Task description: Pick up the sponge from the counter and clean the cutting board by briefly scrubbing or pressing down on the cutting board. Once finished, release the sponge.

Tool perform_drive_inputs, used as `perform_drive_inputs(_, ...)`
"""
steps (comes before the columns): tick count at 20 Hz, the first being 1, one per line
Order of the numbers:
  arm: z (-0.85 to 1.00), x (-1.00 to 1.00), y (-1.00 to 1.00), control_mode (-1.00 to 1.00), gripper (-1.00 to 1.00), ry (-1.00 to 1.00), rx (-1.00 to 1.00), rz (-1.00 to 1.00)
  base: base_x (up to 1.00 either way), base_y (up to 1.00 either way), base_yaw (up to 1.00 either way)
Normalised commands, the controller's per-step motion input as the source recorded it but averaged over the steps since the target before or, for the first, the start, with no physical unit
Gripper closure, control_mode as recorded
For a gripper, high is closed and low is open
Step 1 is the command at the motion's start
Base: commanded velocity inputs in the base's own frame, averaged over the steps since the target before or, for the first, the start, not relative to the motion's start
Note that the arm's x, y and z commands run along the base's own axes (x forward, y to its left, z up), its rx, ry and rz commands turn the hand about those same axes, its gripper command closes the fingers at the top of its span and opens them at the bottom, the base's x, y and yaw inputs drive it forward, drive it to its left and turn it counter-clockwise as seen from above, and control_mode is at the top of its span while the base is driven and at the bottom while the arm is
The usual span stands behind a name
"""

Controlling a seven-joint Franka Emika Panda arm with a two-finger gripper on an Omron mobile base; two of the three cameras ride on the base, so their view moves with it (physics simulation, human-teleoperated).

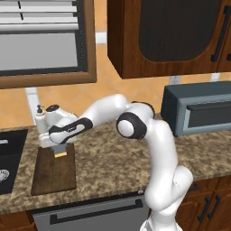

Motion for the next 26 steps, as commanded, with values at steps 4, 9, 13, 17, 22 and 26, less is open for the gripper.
perform_drive_inputs(4, -0.34, -0.22, -0.95, -1.00, 1.00, -0.02, 0.00, 0.20, 0.00, 0.00, 0.00)
perform_drive_inputs(9, -0.22, -0.31, -0.37, -1.00, 1.00, -0.06, 0.11, 0.00, 0.00, 0.00, 0.00)
perform_drive_inputs(13, -0.23, -0.48, 0.18, -1.00, 1.00, -0.14, 0.14, -0.01, 0.00, 0.00, 0.00)
perform_drive_inputs(17, -0.15, -0.48, 0.51, -1.00, 1.00, -0.10, 0.08, -0.01, 0.00, 0.00, 0.00)
perform_drive_inputs(22, 0.00, -0.37, 0.36, -1.00, 1.00, 0.00, 0.00, 0.01, 0.00, 0.00, 0.00)
perform_drive_inputs(26, 0.00, -0.90, 0.04, -1.00, 1.00, -0.07, 0.00, 0.01, 0.00, 0.00, 0.00)
